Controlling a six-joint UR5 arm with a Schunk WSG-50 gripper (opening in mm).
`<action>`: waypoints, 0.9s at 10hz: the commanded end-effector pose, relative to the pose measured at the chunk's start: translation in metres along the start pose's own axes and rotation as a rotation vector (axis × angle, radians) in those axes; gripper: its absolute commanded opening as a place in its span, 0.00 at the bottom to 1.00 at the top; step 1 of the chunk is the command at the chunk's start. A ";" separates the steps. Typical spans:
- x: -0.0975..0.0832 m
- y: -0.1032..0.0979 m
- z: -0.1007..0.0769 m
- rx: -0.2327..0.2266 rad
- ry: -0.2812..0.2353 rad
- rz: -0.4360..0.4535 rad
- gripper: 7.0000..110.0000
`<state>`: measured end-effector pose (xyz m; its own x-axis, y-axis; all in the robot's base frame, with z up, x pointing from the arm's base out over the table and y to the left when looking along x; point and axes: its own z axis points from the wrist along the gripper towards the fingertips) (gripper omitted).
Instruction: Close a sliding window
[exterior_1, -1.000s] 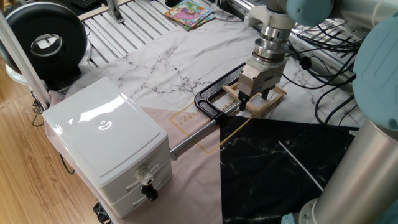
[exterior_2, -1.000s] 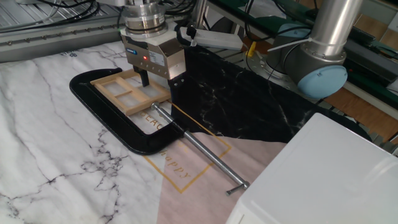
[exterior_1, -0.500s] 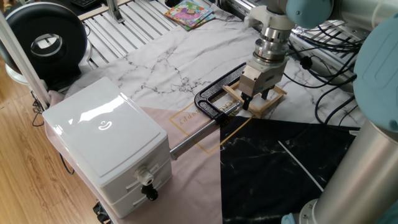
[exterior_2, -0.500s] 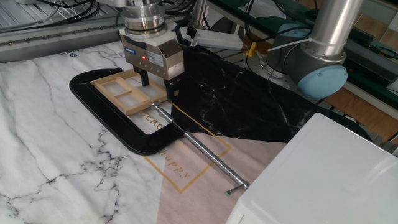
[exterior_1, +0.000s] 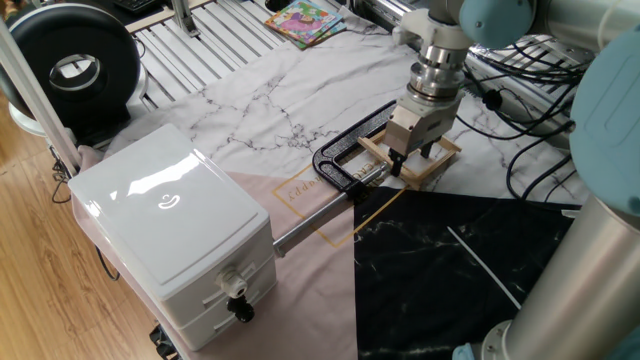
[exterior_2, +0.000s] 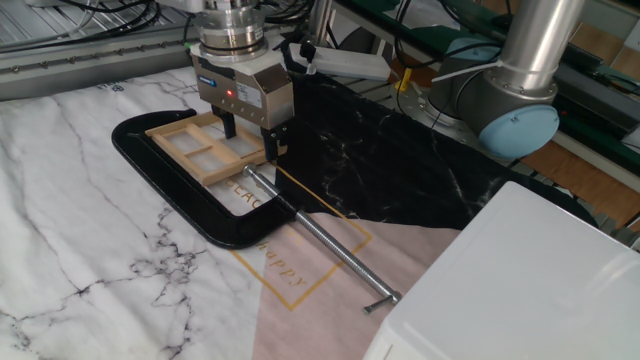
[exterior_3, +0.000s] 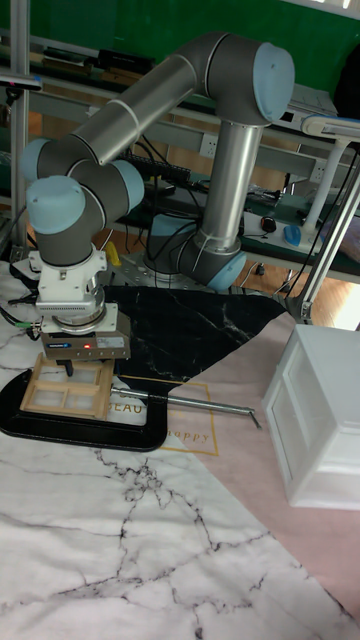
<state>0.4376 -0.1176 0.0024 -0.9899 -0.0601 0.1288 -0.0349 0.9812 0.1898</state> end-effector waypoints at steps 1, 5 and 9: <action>-0.004 -0.002 0.003 0.043 -0.024 0.004 0.79; -0.007 0.032 -0.015 0.090 -0.016 0.056 0.79; -0.019 0.043 -0.036 0.082 -0.019 0.057 0.79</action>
<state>0.4521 -0.0893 0.0294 -0.9923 -0.0155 0.1226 -0.0040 0.9956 0.0935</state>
